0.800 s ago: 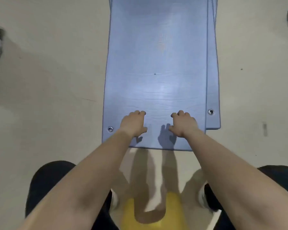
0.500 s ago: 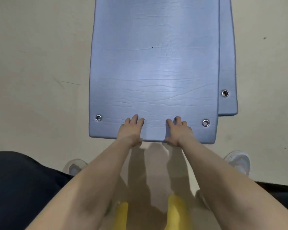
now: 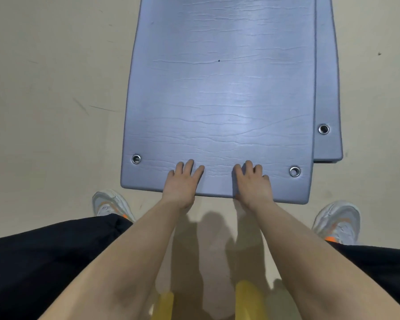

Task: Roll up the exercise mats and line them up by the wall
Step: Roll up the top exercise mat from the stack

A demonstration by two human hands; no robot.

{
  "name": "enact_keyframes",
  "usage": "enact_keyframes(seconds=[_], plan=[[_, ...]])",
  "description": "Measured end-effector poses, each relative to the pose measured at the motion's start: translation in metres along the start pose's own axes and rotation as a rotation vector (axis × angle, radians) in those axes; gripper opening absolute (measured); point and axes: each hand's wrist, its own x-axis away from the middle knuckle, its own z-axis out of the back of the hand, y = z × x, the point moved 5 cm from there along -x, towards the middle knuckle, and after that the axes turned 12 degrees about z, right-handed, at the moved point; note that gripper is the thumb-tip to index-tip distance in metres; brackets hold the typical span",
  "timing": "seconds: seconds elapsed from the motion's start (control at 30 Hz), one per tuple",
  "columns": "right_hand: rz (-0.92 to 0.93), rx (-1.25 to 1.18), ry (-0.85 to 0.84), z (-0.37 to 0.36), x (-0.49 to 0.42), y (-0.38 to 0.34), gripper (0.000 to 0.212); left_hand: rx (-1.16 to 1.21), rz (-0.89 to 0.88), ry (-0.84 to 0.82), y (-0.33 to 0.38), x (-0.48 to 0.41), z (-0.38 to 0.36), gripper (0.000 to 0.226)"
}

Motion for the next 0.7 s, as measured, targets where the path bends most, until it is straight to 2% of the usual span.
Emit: enact_keyframes(seconds=[0.03,0.1,0.2,0.23,0.3,0.43,0.53,0.6,0.7], plan=[[0.012,0.014,0.033,0.001,-0.002,0.000,0.060,-0.023,-0.020,0.008,-0.001,-0.004,-0.003,0.096],[0.081,0.077,0.030,0.001,-0.003,-0.001,0.059,-0.071,-0.053,0.015,-0.002,-0.009,-0.009,0.101],[0.156,0.101,0.018,-0.013,0.006,0.005,0.081,-0.128,-0.067,0.060,-0.009,-0.010,-0.013,0.101],[0.138,0.121,-0.005,-0.014,0.011,0.008,0.091,-0.134,-0.066,0.072,-0.011,-0.009,-0.012,0.097],[0.077,0.161,-0.016,-0.015,0.016,0.013,0.095,-0.123,-0.095,0.071,-0.015,-0.008,-0.010,0.078],[0.127,0.167,-0.073,-0.016,0.019,0.011,0.080,-0.044,-0.233,0.124,-0.022,0.002,-0.008,0.035],[0.231,0.083,-0.095,0.008,0.031,0.009,0.057,0.069,-0.291,0.245,-0.029,0.017,0.022,0.011],[0.248,-0.064,-0.072,0.031,0.035,0.019,0.050,0.100,-0.299,0.386,-0.035,0.022,0.052,0.018],[0.150,-0.236,0.056,0.075,0.037,0.046,0.053,0.113,-0.192,0.439,-0.045,0.019,0.095,0.020]])
